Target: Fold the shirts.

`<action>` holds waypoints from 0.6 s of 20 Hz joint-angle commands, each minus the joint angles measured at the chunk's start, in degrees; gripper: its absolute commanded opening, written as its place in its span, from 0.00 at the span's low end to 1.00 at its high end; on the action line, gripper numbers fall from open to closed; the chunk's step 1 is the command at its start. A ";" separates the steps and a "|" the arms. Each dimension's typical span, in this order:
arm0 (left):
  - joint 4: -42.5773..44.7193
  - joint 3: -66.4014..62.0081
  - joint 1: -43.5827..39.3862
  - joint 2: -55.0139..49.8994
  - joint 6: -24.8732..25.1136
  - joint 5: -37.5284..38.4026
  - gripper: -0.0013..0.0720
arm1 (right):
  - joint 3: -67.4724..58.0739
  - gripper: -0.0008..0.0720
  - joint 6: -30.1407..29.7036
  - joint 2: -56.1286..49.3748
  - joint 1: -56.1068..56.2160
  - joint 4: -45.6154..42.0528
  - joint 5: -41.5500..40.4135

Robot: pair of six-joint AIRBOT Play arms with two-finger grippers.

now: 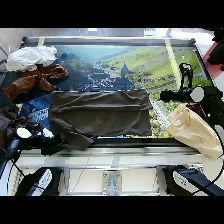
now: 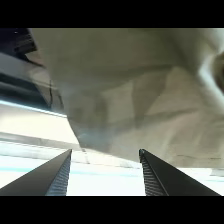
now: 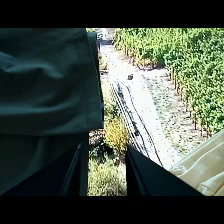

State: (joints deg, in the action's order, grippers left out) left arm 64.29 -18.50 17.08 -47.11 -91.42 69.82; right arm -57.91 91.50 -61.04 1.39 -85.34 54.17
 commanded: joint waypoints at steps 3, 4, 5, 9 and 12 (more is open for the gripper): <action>-3.04 1.01 0.02 -1.11 -0.46 -6.73 0.64 | 0.02 0.49 0.02 0.07 0.00 0.13 -0.04; -3.93 1.01 0.00 -1.14 -0.42 -7.56 0.58 | 0.02 0.49 0.02 0.07 0.00 0.35 -0.04; -4.70 1.01 0.00 -1.14 -0.17 -7.80 0.49 | 0.02 0.49 0.02 0.07 0.00 0.57 -0.04; -9.25 0.98 0.00 -1.14 7.43 -7.06 0.04 | 0.02 0.49 0.02 0.07 0.00 1.70 1.16; -10.45 0.98 0.02 -1.14 10.27 -6.58 0.04 | 0.07 0.49 0.02 0.09 -0.15 1.62 7.72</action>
State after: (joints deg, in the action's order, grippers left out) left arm 55.99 -17.54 17.10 -48.21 -85.10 63.07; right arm -57.89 91.50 -61.01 1.37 -84.07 56.99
